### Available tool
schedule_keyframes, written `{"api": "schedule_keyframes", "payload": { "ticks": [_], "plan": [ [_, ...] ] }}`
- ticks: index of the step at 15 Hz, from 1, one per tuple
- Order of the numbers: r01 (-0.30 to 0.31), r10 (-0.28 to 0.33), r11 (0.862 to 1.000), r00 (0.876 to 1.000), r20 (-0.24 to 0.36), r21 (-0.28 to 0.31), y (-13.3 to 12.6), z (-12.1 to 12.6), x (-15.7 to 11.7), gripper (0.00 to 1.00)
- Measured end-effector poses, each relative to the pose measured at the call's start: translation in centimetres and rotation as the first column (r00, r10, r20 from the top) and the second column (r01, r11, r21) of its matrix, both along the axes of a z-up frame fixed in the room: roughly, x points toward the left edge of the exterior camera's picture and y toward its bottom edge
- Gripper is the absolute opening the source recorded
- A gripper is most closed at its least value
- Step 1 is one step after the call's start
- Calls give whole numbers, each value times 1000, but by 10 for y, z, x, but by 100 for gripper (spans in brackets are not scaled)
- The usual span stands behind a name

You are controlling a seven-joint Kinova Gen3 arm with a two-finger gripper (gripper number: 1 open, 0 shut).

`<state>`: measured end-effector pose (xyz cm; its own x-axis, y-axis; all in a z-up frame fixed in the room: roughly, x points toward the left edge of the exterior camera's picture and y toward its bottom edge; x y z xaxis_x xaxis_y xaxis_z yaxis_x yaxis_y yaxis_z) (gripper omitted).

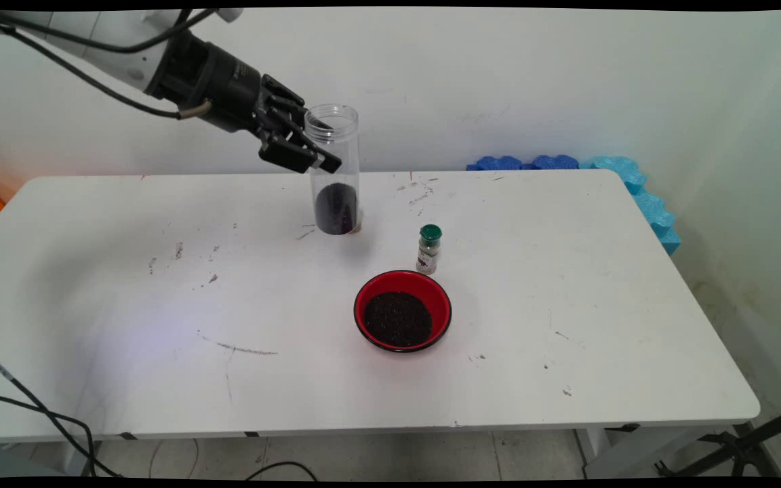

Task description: Place the picked object on the table

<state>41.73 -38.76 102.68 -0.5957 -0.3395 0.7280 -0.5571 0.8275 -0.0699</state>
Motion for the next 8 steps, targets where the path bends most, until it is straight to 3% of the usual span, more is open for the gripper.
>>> {"api": "schedule_keyframes", "payload": {
  "ticks": [8],
  "plan": [
    [-16, 16, 1000, 1000, 13, -26, 6, -14, 8, 0]
  ]
}}
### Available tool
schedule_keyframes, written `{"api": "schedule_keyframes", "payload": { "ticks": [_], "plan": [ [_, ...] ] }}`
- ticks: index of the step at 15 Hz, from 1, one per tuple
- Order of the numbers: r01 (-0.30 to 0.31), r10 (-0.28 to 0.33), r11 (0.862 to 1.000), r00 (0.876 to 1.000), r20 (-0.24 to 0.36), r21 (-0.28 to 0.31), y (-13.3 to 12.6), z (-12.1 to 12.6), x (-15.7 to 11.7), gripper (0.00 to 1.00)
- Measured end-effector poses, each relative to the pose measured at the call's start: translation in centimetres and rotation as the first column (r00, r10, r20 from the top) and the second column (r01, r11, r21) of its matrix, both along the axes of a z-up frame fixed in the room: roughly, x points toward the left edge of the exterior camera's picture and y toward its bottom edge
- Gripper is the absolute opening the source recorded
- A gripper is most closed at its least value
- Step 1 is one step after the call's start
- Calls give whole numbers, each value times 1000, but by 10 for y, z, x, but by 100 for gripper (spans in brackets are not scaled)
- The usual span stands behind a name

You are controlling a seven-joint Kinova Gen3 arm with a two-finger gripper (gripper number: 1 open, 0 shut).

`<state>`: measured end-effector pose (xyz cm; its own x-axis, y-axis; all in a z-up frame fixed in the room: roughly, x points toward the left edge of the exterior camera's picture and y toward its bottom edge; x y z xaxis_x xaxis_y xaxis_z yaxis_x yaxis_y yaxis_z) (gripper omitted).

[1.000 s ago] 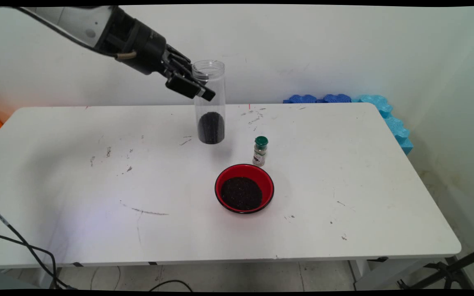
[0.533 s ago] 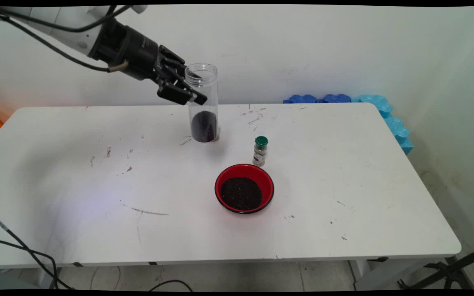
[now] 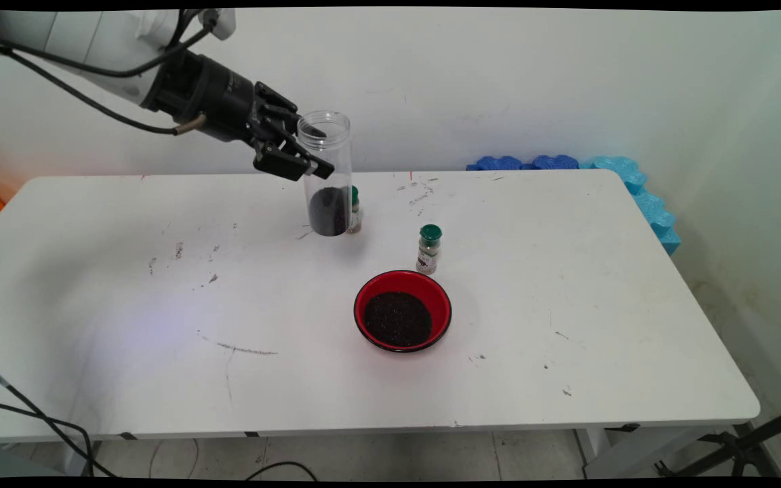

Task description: Place the picked object on the table

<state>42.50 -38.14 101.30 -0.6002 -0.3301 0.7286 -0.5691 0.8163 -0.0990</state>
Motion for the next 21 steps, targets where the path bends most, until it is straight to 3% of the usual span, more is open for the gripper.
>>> {"api": "schedule_keyframes", "payload": {
  "ticks": [10, 21],
  "plan": [
    [-97, 97, 995, 995, -27, 5, 5, -45, 17, 0],
    [-165, 168, 985, 982, -80, 43, 7, -103, 15, 0]
  ]
}}
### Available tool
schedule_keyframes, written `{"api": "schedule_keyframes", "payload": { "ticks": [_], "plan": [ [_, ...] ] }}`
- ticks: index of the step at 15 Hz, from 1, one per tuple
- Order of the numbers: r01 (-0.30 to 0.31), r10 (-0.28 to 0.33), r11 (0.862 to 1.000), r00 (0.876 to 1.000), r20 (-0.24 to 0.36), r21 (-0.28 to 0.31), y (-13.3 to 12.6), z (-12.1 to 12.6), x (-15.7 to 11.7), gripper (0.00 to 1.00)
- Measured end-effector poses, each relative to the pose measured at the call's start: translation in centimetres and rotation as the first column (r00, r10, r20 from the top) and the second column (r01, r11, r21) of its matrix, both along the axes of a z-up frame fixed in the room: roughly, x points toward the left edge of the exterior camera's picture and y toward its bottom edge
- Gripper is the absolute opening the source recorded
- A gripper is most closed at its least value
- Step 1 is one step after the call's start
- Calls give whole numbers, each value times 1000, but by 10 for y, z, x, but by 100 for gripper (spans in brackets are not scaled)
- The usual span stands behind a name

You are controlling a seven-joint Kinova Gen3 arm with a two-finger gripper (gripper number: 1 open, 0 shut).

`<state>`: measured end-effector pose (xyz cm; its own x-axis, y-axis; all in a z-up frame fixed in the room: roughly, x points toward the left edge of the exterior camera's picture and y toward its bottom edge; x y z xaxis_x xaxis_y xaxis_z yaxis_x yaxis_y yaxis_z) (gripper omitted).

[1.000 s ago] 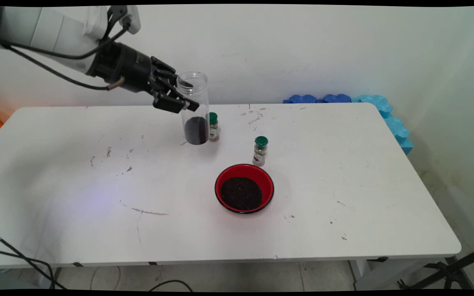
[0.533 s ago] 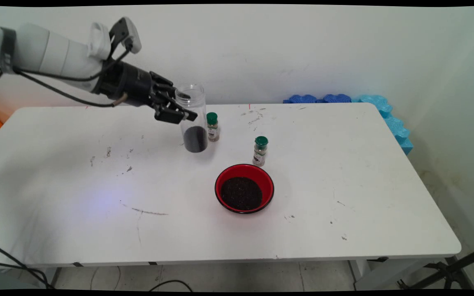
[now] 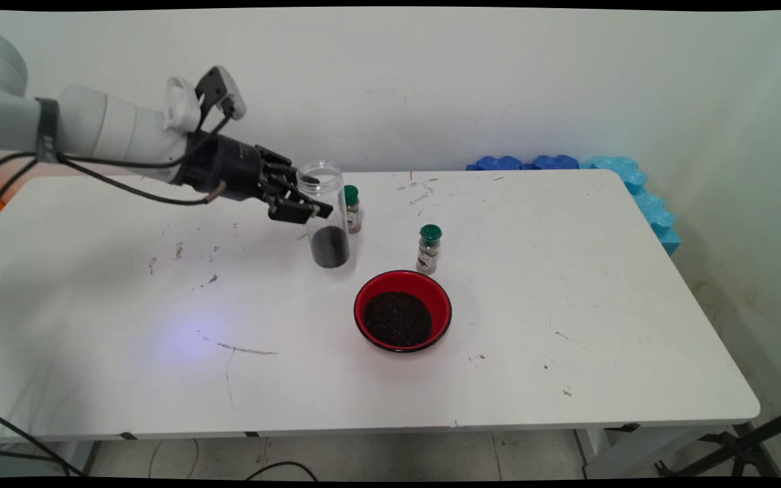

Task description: Place the picked object on the table

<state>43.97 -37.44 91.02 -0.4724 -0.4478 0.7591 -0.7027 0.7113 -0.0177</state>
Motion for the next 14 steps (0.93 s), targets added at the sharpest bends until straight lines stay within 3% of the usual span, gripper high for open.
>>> {"api": "schedule_keyframes", "payload": {
  "ticks": [14],
  "plan": [
    [-23, 23, 999, 1000, -20, 28, 1, -50, -17, 0]
  ]
}}
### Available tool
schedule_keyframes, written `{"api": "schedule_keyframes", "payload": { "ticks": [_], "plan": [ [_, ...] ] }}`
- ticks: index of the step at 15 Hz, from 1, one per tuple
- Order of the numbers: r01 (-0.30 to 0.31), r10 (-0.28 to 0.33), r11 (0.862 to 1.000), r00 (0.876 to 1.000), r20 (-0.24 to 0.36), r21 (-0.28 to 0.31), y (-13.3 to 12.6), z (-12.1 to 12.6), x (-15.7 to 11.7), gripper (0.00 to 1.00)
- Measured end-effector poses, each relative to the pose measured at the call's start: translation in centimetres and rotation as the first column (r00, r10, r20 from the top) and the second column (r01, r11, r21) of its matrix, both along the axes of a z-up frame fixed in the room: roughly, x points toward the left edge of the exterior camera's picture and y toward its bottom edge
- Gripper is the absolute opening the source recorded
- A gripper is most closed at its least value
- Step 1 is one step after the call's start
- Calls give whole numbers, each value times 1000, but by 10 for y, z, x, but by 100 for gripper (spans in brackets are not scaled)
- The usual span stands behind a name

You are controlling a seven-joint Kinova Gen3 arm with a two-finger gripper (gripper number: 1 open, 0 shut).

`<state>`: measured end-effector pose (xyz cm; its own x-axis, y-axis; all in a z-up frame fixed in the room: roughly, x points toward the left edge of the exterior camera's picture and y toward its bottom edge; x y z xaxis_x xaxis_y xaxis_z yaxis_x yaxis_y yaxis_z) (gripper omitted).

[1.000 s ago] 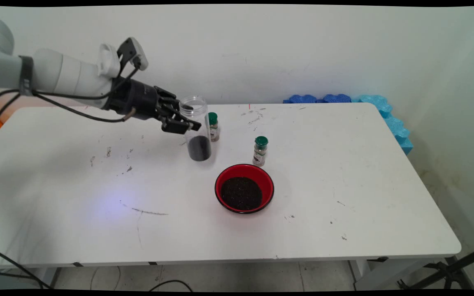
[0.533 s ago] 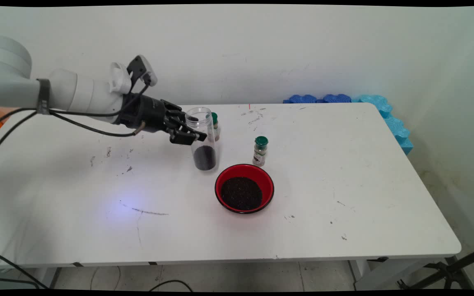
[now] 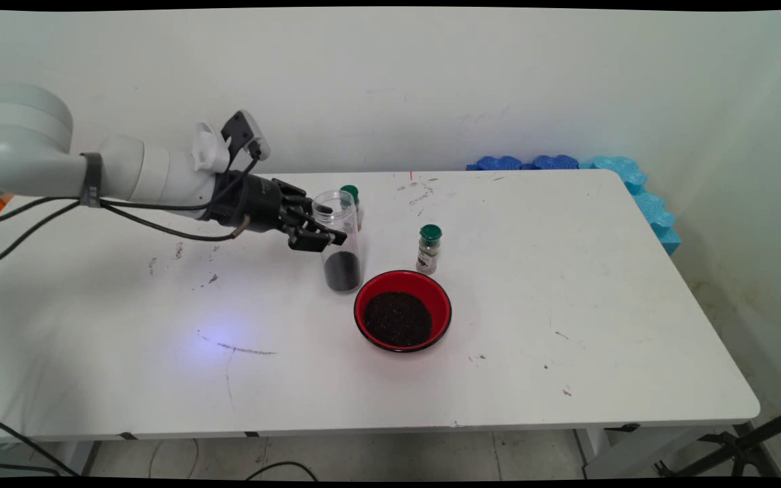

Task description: Place the picked object on the table

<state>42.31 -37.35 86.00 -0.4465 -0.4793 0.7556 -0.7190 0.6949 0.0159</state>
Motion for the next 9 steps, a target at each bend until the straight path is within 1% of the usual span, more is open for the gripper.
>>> {"api": "schedule_keyframes", "payload": {
  "ticks": [9],
  "plan": [
    [-5, 5, 1000, 1000, 1, 3, 0, -14, -6, 0]
  ]
}}
